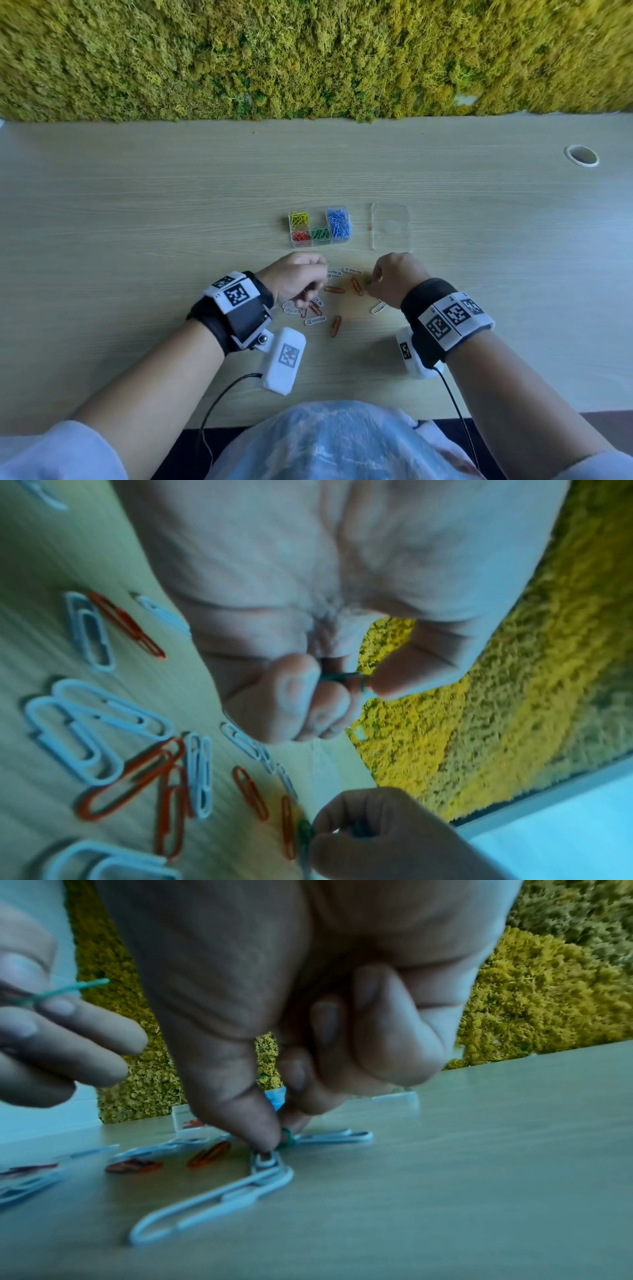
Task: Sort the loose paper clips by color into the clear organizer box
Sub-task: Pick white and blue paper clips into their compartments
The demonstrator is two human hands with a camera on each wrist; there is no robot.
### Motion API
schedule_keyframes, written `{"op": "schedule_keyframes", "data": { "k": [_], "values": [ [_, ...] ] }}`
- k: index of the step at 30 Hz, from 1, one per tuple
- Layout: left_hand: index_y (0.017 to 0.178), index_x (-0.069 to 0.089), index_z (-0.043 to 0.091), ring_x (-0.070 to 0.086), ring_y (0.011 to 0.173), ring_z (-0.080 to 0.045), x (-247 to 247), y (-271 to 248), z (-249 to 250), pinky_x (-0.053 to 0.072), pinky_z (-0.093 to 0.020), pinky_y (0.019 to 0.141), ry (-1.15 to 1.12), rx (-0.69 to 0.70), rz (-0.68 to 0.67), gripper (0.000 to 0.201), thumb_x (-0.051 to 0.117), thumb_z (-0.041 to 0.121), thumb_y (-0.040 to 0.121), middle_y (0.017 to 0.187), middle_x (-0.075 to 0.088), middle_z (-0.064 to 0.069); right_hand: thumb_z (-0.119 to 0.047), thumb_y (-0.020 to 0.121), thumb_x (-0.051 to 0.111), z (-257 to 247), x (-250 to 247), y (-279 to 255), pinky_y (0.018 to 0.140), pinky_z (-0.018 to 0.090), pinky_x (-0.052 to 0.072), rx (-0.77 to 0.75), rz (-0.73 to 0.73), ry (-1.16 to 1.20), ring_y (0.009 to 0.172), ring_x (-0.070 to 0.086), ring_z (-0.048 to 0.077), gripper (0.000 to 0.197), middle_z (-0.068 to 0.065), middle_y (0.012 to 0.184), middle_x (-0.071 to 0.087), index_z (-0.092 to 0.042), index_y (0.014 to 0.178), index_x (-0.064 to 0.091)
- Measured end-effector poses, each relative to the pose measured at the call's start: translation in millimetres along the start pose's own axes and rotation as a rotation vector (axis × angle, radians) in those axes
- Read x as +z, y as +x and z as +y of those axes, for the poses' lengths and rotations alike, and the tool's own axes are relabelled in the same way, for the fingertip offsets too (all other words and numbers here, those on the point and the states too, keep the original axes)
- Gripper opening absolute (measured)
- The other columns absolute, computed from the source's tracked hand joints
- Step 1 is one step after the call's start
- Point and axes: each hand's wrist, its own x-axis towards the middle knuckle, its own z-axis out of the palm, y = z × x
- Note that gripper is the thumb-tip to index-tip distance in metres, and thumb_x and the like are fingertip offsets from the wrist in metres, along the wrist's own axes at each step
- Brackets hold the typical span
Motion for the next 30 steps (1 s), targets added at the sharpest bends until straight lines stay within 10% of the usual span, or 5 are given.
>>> {"op": "schedule_keyframes", "data": {
  "k": [4, 12, 18, 23, 30],
  "values": [
    [0.072, 0.037, 0.012, 0.04, 0.044, -0.009, -8, 0, -6, 0.03, -0.017, 0.034, -0.367, 0.06, -0.004, 0.015, 0.039, 0.002, 0.061, 0.062, 0.046, -0.001, -0.025, 0.086, 0.057, 5, -2, 3, 0.047, 0.021, 0.038, -0.014, -0.032, 0.208, 0.058, 0.048, 0.012, 0.015, 0.0, 0.072, 0.057, -0.011, 0.085, 0.064],
    [0.071, 0.037, 0.016, 0.037, 0.044, -0.009, -19, 3, -17, 0.029, -0.015, 0.035, -0.519, 0.052, 0.069, 0.016, 0.041, 0.0, 0.069, 0.061, 0.042, 0.001, -0.011, 0.073, 0.041, 6, -15, -2, 0.044, 0.021, 0.035, -0.034, -0.392, 1.632, 0.05, 0.041, 0.013, 0.008, 0.0, 0.061, 0.049, -0.018, 0.073, 0.044],
    [0.08, 0.049, 0.018, 0.034, 0.045, -0.012, -15, 9, -23, 0.022, -0.016, 0.036, 0.051, -0.058, 0.185, 0.021, 0.039, 0.001, 0.088, 0.061, 0.042, 0.002, 0.003, 0.092, 0.037, -14, -22, 15, 0.046, 0.022, 0.036, 0.009, -0.3, 0.898, 0.052, 0.042, 0.014, 0.028, 0.004, 0.064, 0.05, -0.014, 0.079, 0.056],
    [0.079, 0.051, 0.02, 0.035, 0.046, -0.013, -14, 6, -21, 0.026, -0.018, 0.037, 0.235, -0.084, 0.204, 0.025, 0.038, 0.005, 0.093, 0.059, 0.042, 0.002, -0.015, 0.097, 0.036, -38, -32, 34, 0.086, 0.028, 0.05, -0.181, -0.217, -0.076, 0.1, 0.06, 0.017, 0.032, 0.002, 0.111, 0.063, -0.008, 0.11, 0.065],
    [0.095, 0.057, 0.015, 0.044, 0.055, -0.002, -18, 0, -26, 0.034, -0.012, 0.042, 0.485, -0.04, 0.214, 0.009, 0.049, 0.012, 0.095, 0.074, 0.05, 0.012, -0.009, 0.09, 0.049, -80, -50, 59, 0.085, 0.032, 0.052, -0.231, -0.034, -0.198, 0.101, 0.062, 0.026, 0.024, 0.01, 0.11, 0.065, -0.006, 0.105, 0.067]
  ]
}}
